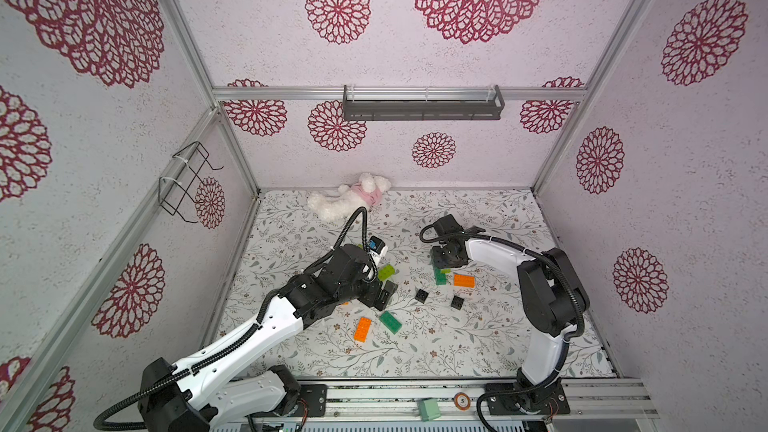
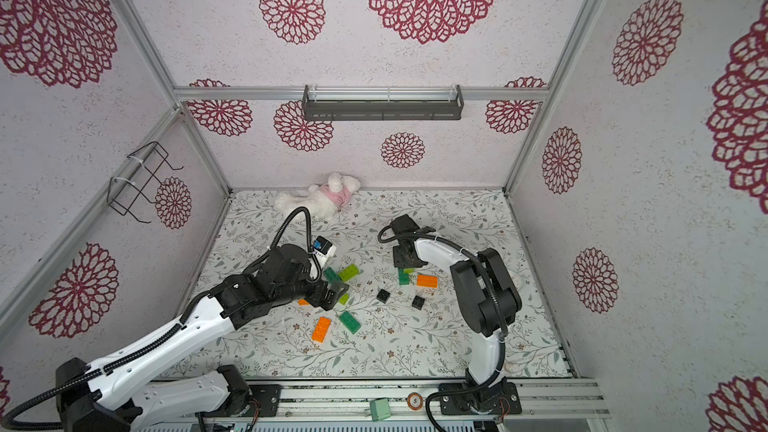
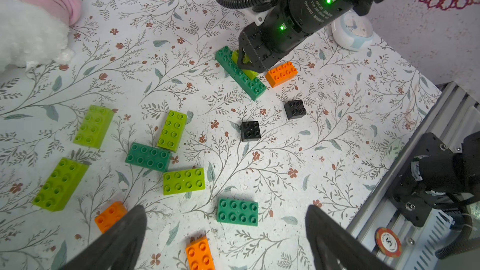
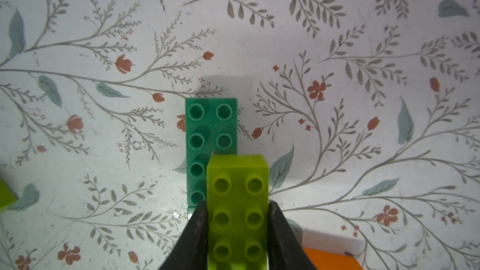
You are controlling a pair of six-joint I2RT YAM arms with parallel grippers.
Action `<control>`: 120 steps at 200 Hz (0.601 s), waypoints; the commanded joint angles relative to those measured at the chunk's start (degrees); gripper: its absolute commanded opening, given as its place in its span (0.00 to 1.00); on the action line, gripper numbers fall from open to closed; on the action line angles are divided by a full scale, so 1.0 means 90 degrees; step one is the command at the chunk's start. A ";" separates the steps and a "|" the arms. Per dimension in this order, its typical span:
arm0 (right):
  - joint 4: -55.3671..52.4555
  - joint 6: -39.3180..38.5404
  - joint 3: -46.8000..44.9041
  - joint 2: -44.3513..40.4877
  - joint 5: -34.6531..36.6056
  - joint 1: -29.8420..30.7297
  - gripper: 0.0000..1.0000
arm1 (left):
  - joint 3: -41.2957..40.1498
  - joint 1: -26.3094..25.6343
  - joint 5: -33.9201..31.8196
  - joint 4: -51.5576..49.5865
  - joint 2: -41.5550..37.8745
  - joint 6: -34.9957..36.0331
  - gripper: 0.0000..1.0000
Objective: Assemble a small pinwheel with lego
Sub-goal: Assemble the lego brick with the lego brick.
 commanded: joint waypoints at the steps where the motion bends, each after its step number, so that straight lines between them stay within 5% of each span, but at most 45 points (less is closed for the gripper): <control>1: -0.0055 0.0071 -0.0083 -0.0332 -0.0228 -0.0032 0.41 | 0.0170 0.0052 -0.0271 0.0166 0.0091 -0.0417 0.97; 59: 0.0019 0.0079 -0.0154 -0.0595 -0.0465 -0.0096 0.64 | 0.0235 0.0479 -0.0805 -0.0123 0.0900 -0.2822 0.97; 120: 0.0240 0.0064 -0.0276 -0.1449 -0.0870 -0.0114 0.75 | 0.0481 0.0977 -0.0822 -0.0221 0.2379 -0.4445 1.00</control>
